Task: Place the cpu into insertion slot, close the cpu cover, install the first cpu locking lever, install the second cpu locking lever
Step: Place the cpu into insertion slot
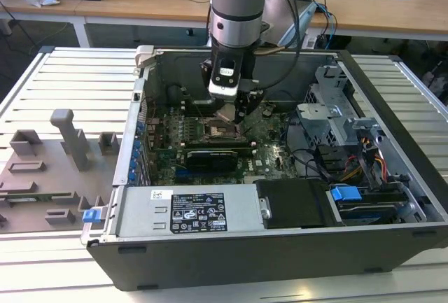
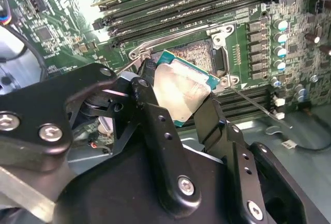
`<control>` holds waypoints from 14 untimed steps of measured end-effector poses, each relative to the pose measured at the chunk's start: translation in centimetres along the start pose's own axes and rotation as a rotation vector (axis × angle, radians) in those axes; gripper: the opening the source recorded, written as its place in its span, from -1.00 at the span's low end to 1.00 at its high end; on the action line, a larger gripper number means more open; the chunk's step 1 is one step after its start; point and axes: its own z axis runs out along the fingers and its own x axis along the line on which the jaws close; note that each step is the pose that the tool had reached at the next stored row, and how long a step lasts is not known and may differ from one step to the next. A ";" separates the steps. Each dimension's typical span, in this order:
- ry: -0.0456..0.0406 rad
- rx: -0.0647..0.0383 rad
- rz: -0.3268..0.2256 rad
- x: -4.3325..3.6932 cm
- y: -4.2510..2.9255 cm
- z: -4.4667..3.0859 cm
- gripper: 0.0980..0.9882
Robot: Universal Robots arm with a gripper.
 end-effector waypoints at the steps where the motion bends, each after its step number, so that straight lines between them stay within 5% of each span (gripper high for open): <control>1: -0.0013 0.000 0.021 0.00 0.00 0.01 0.00; 14: -0.0144 -0.003 0.216 0.00 -0.01 0.10 0.00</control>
